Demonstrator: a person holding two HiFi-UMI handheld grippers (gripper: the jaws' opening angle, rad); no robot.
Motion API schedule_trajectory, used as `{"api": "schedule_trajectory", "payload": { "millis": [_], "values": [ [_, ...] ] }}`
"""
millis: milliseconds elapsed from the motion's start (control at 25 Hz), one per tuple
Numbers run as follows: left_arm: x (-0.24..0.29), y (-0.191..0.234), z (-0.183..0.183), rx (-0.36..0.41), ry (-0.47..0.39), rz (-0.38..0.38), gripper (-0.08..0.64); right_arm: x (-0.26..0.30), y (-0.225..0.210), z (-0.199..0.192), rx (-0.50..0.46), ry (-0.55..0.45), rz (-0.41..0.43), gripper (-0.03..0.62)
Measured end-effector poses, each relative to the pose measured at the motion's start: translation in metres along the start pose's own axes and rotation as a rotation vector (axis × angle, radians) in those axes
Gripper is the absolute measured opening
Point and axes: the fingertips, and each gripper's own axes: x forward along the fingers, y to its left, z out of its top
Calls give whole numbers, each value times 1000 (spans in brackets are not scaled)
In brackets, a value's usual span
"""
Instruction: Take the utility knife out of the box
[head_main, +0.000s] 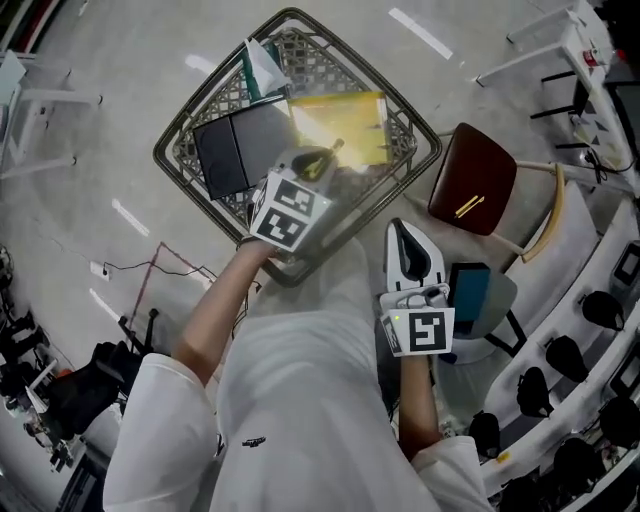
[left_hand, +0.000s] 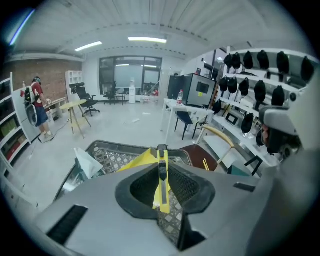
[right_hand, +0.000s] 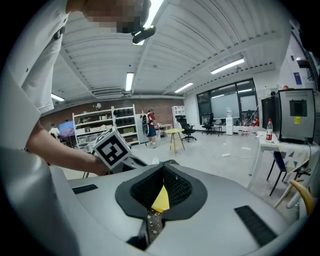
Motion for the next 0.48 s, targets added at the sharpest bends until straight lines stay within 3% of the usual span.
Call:
{"api": "schedule_trajectory", "payload": {
  "millis": [480],
  "values": [
    [-144,-10,14,-10,-174,6,57,-52,55,37,-28,-75,-107,0]
  ]
}}
